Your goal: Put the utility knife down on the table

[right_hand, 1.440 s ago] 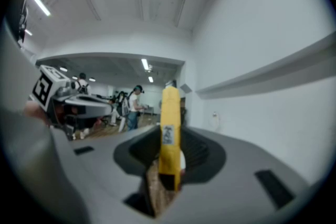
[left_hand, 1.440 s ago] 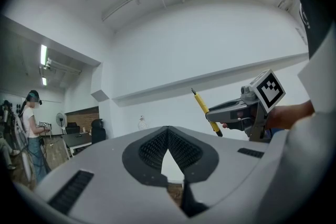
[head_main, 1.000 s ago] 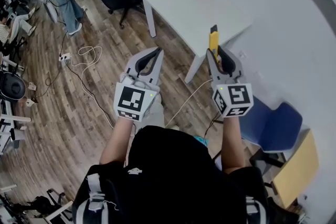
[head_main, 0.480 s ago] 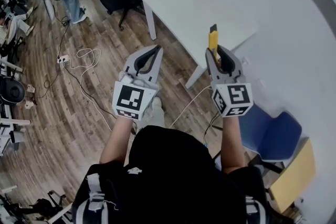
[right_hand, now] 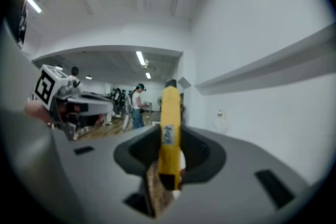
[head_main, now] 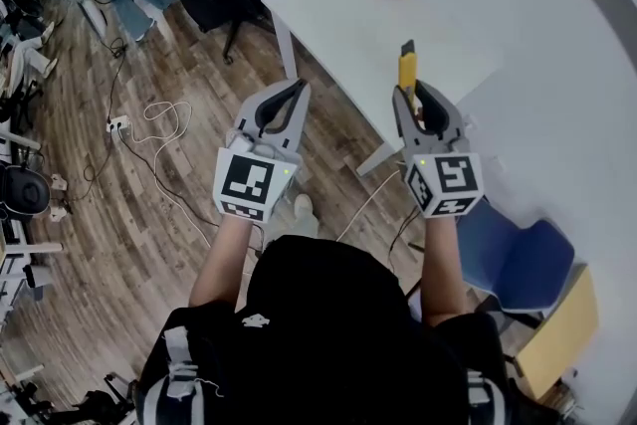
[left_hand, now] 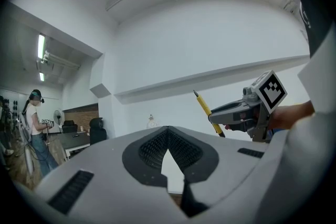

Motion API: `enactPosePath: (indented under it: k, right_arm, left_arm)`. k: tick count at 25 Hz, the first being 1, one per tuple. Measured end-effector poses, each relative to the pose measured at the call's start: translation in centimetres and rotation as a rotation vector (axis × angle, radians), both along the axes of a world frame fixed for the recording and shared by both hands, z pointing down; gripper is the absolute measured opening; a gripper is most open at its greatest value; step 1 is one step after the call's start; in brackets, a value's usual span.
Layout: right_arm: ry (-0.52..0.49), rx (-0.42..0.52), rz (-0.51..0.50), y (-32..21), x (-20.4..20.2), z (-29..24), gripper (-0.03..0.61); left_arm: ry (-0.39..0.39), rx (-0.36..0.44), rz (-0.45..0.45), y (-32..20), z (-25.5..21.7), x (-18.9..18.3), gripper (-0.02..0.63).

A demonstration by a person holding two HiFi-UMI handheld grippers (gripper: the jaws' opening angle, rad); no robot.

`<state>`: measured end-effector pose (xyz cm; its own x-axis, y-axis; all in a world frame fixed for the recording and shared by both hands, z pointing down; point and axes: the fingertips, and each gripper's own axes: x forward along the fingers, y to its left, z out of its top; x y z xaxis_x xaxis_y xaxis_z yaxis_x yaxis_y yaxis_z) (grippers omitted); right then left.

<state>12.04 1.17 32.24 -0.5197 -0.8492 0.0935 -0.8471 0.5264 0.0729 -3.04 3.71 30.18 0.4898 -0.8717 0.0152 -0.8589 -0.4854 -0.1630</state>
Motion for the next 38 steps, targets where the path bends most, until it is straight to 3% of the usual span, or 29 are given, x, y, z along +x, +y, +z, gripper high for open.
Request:
enactPosePath:
  k: [11, 20, 38]
  right_arm:
    - [0.02, -0.011, 0.056, -6.9, -3.8, -0.3, 0.135]
    - [0.053, -0.052, 0.052, -11.9, -8.4, 0.6, 0.137]
    - [0.038, -0.055, 0.034, -14.8, -8.1, 3.1, 0.137]
  left_arm:
    - [0.019, -0.013, 0.06, -7.5, 0.2, -3.8, 0.015]
    - [0.035, -0.048, 0.049, -12.8, 1.4, -8.8, 0.015]
    - [0.03, -0.057, 0.051, -15.7, 3.7, -7.6, 0.015]
